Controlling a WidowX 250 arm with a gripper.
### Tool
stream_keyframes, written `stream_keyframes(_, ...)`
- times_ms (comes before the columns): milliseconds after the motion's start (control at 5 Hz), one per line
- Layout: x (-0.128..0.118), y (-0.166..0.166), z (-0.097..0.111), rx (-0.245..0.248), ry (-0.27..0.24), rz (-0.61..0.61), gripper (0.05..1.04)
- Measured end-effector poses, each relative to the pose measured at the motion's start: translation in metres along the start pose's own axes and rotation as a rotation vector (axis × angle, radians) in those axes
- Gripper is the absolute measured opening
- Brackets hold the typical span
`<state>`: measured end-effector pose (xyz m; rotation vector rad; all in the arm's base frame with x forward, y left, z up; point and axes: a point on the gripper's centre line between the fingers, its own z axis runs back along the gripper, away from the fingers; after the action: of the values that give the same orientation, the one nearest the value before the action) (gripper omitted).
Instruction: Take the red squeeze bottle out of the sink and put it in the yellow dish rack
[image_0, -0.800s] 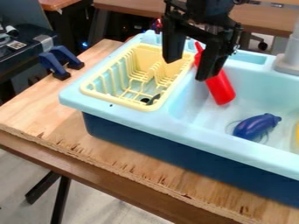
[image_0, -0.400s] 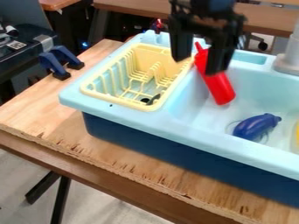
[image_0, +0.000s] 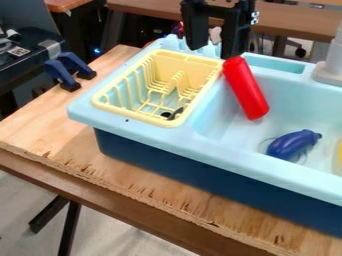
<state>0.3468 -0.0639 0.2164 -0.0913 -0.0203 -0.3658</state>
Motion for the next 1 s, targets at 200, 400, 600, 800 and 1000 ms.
stream_keyframes(200,0.008,0.012,-0.012,-0.021,-0.005,0.018,1.001)
stream_keyframes(400,0.013,0.024,-0.015,-0.025,-0.022,0.046,1.001)
stream_keyframes(600,0.020,0.036,-0.020,-0.031,-0.027,0.083,1.001)
stream_keyframes(800,0.028,0.042,-0.018,-0.029,-0.041,0.101,1.001)
stream_keyframes(1000,0.039,0.046,-0.024,-0.044,-0.037,0.128,1.001)
